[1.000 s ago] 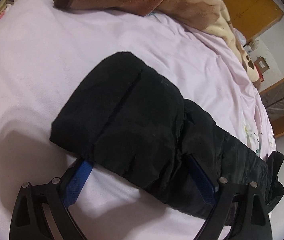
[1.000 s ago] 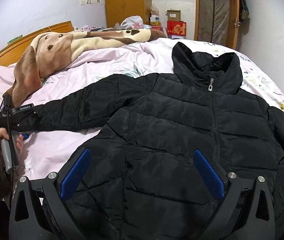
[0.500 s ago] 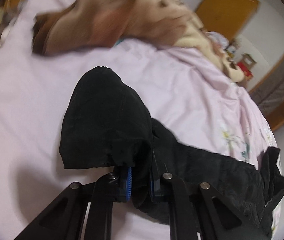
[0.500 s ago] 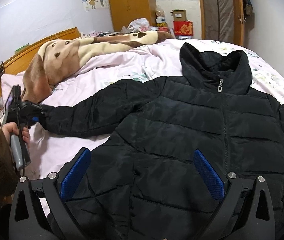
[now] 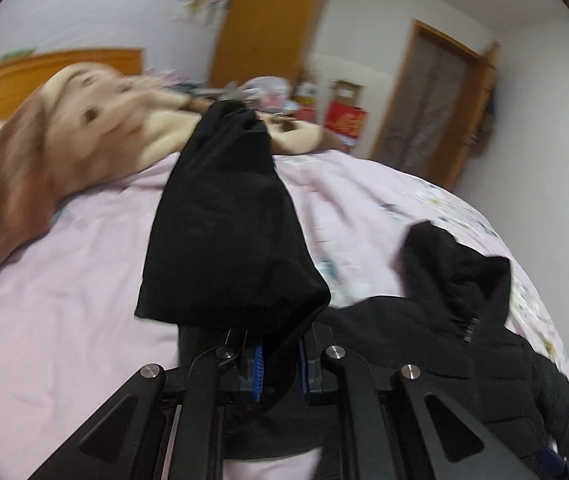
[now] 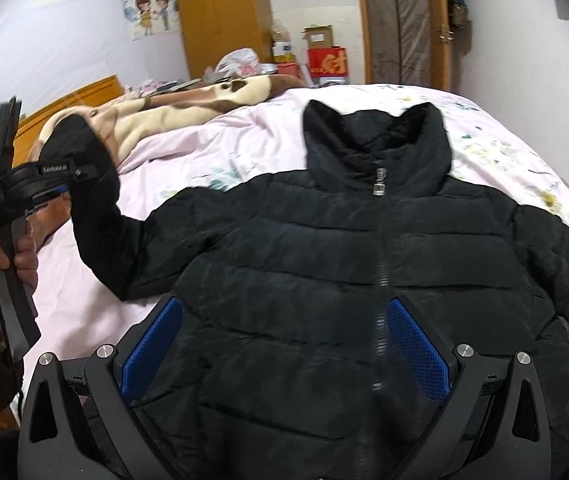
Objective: Fold large clothes
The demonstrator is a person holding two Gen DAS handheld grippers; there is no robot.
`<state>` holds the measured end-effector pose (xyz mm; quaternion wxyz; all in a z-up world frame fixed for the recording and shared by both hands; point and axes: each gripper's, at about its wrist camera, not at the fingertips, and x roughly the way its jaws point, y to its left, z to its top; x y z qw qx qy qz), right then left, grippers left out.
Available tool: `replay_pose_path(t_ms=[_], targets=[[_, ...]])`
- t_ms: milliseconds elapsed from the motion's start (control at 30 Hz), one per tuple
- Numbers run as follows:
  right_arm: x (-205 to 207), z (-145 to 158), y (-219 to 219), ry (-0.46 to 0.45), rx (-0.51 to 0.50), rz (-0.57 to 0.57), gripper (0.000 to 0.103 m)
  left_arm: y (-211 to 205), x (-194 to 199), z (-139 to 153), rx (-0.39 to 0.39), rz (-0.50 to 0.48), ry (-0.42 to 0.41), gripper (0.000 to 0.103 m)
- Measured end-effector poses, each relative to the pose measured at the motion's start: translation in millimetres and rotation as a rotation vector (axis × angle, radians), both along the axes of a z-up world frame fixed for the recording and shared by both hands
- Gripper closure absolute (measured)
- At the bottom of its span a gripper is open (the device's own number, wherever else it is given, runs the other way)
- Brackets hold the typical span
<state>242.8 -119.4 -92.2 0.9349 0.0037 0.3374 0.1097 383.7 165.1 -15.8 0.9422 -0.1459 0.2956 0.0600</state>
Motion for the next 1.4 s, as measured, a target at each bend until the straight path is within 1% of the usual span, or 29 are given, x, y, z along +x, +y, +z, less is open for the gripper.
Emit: replay_pose_path(t_ms=[67,133,167,267,333,400,500,667,767,800,900,967,1000,1033,1067,1133,1167,1233,1267,1300,1367,1400], targets=[[3.1,2.1,-12.4,0.001,0.011,-0.022,0.001,-23.8,11.1,4.7,0.018,-0.055,-0.013,0.090],[6.3,5.1,-25.5,-0.006,0.023,-0.050,0.001,-47.8,23.3,4.1,0.004,-0.113,-0.003,0.090],[7.8,6.5,-31.4,-0.009,0.028,-0.062,0.001,-61.9,30.3,2.0,0.012,-0.132,0.010,0.090],[9.9,7.7,-49.6,-0.016,0.040,-0.094,0.001,-100.0,32.5,-4.3,0.061,-0.192,0.015,0.090],[11.1,6.7,-62.7,-0.016,0.043,-0.120,0.001,-131.3,39.8,-13.3,0.094,-0.253,0.046,0.090],[12.1,4.4,-77.4,-0.011,0.049,-0.156,0.001,-160.0,40.1,-22.3,0.139,-0.287,0.061,0.090],[11.5,0.8,-101.3,-0.005,0.077,-0.219,0.001,-202.2,38.7,-36.2,0.157,-0.367,0.069,0.090],[10.3,-5.3,-130.3,0.013,0.088,-0.276,0.001,-244.0,47.5,-54.2,0.161,-0.416,0.092,0.089],[10.2,-9.3,-144.5,0.025,0.087,-0.312,0.001,-257.7,58.7,-70.4,0.141,-0.460,0.149,0.088],[9.9,-10.3,-148.8,0.028,0.090,-0.319,0.001,-260.0,57.9,-74.7,0.146,-0.461,0.153,0.088],[11.6,-12.5,-157.7,0.032,0.096,-0.329,0.001,-263.3,55.6,-85.8,0.158,-0.476,0.169,0.079],[16.0,-14.4,-162.4,0.039,0.104,-0.330,0.001,-259.5,56.7,-91.0,0.134,-0.494,0.195,0.069],[19.1,-15.3,-164.1,0.045,0.117,-0.331,0.001,-257.5,56.3,-95.1,0.121,-0.521,0.203,0.065],[21.5,-15.4,-165.6,0.051,0.129,-0.331,0.001,-255.6,53.9,-97.0,0.108,-0.544,0.203,0.050],[24.0,-15.9,-168.4,0.052,0.140,-0.330,0.001,-251.3,50.3,-98.0,0.094,-0.566,0.197,0.041],[30.2,-14.2,-172.2,0.052,0.156,-0.335,0.001,-247.8,44.2,-93.7,0.080,-0.574,0.177,0.038],[33.4,-12.9,-173.1,0.047,0.159,-0.336,0.001,-242.8,38.0,-88.0,0.070,-0.587,0.151,0.029],[44.1,-11.9,-172.6,0.053,0.160,-0.325,0.001,-233.1,29.0,-78.0,0.026,-0.616,0.132,0.019],[49.4,-11.8,-171.6,0.057,0.167,-0.312,0.001,-227.3,24.4,-74.0,0.007,-0.625,0.136,0.019],[56.9,-11.8,-169.0,0.067,0.181,-0.291,0.001,-219.9,18.8,-69.2,0.004,-0.611,0.136,0.019],[70.3,-13.5,-161.9,0.077,0.215,-0.236,0.001,-206.3,7.8,-56.4,0.011,-0.592,0.119,0.019],[81.1,-16.8,-155.0,0.096,0.238,-0.197,0.001,-199.1,2.3,-50.2,0.016,-0.577,0.110,0.019]])
